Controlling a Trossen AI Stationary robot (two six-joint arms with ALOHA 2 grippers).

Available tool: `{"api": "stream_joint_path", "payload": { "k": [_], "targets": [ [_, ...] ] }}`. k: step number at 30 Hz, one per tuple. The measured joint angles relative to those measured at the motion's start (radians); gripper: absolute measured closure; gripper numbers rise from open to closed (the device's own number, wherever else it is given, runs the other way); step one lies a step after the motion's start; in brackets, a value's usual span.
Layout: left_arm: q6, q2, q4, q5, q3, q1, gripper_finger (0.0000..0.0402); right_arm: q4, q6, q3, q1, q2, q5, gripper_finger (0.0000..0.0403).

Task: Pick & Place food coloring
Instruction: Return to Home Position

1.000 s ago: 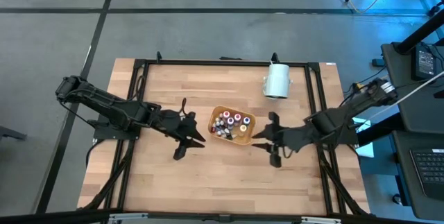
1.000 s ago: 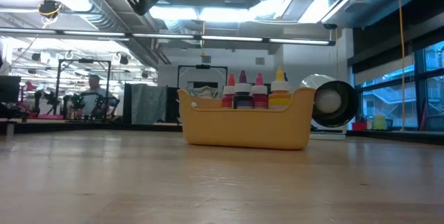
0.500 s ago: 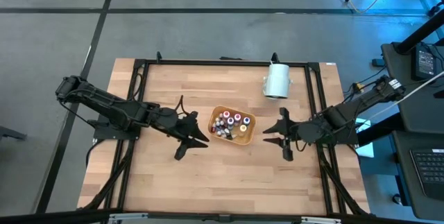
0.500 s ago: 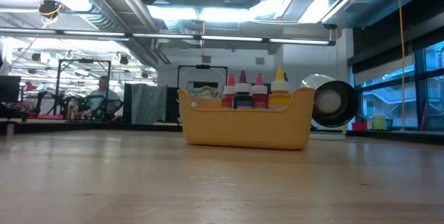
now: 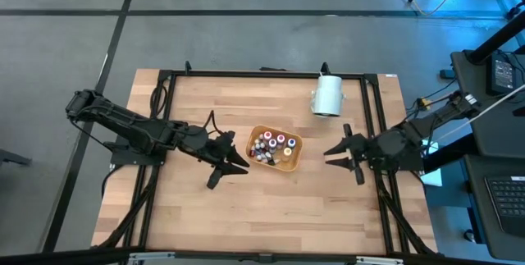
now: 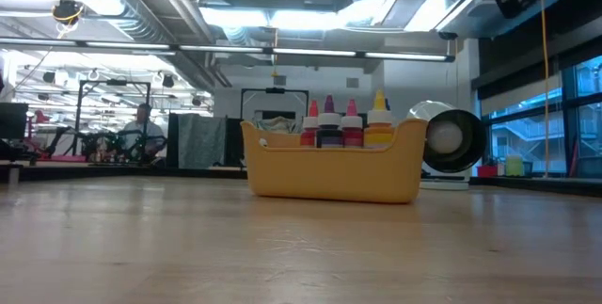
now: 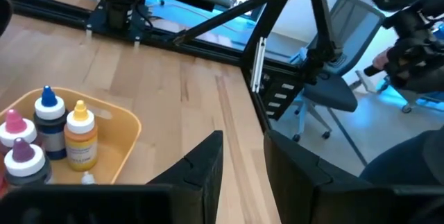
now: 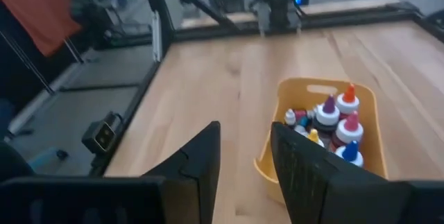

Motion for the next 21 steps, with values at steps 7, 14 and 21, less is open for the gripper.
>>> {"api": "stream_joint_path", "payload": {
  "k": [7,14,21],
  "targets": [
    [0.000,0.000,0.012,-0.001,0.000,0.000,0.0300,0.043,0.001,-0.123,0.000,-0.139,-0.021,0.0273],
    [0.008,0.000,0.015,-0.002,0.000,0.002,0.0300,0.075,-0.066,-0.191,-0.001,-0.224,-0.101,0.0273],
    [0.009,0.000,0.013,-0.002,0.000,0.001,0.0300,0.072,-0.204,-0.204,0.000,-0.263,-0.250,0.0273]
  ]
}}
